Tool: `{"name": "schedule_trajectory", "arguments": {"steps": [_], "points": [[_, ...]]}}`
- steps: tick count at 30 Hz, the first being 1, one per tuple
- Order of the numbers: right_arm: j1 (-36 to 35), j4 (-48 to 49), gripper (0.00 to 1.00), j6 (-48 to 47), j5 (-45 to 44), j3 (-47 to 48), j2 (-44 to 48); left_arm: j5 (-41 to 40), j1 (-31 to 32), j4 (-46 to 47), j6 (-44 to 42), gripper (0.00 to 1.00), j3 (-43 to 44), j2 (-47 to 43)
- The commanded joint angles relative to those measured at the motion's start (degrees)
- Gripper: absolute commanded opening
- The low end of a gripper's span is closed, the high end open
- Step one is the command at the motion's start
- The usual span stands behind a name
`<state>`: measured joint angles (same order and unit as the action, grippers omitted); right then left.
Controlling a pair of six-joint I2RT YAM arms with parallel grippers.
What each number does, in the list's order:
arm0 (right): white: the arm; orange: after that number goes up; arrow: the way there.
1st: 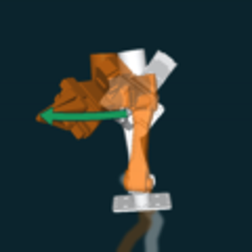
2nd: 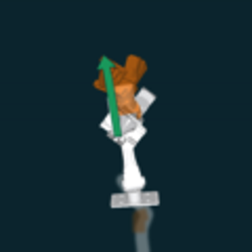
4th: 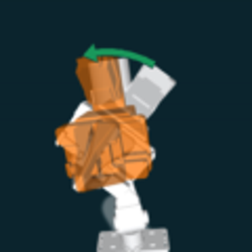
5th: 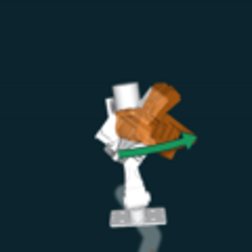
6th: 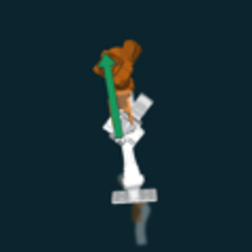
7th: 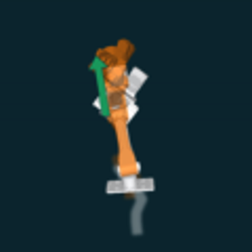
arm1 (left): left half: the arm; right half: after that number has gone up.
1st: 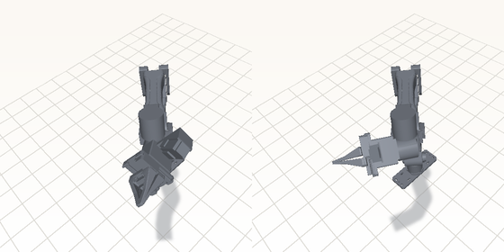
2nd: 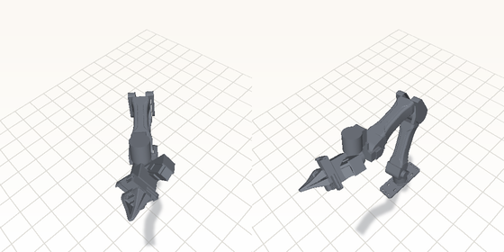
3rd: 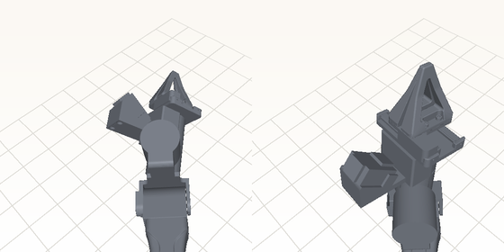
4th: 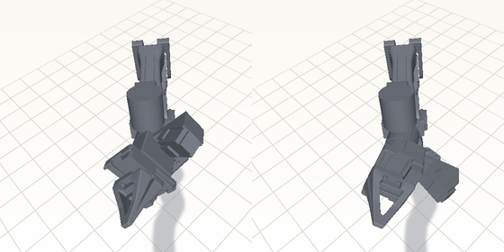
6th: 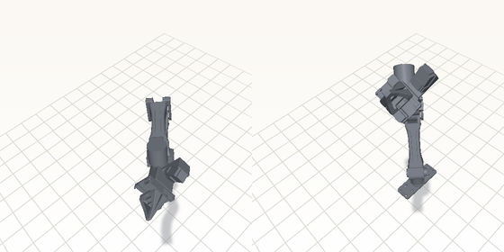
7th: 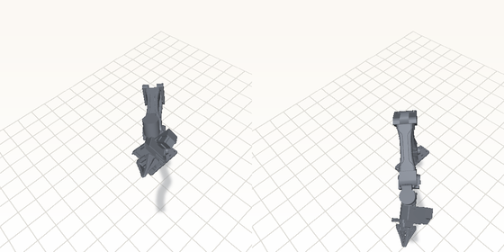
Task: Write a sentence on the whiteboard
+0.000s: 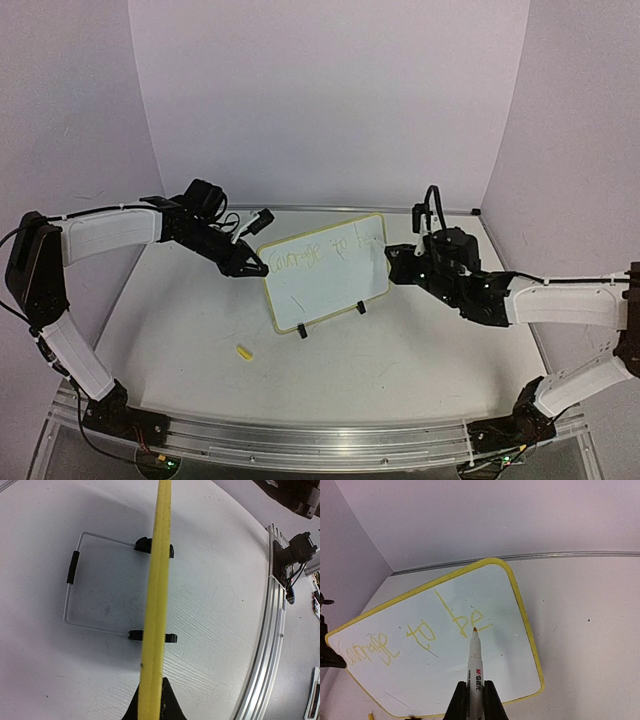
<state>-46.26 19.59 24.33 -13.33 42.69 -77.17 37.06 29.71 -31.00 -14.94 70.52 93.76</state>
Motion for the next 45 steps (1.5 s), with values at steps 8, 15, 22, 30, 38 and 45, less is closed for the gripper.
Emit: {"name": "schedule_trajectory", "arguments": {"steps": [8,15,22,30,38,45], "points": [[-9.2,1.3,0.0,-5.5,20.0,4.2,-5.7,-8.3,0.8,-2.2,-2.5,0.0,0.7,1.0],[-12.2,6.5,0.0,-4.9,22.7,10.2,-17.1,-8.6,0.9,-2.3,-2.6,0.0,0.6,0.7],[-12.3,9.8,0.0,-4.1,25.3,14.5,-23.6,-8.6,0.9,-2.3,-2.6,0.0,0.7,0.6],[-12.3,10.5,0.0,-3.7,22.4,16.2,-26.1,-8.7,0.9,-2.3,-2.6,0.0,0.7,0.4],[-12.3,10.5,0.0,-3.5,18.0,16.3,-27.3,-8.5,0.9,-2.4,-2.6,0.0,0.7,0.6],[-12.3,9.9,0.0,-3.0,16.7,15.8,-28.5,-8.5,0.9,-2.4,-2.6,0.0,0.7,0.8]]}}
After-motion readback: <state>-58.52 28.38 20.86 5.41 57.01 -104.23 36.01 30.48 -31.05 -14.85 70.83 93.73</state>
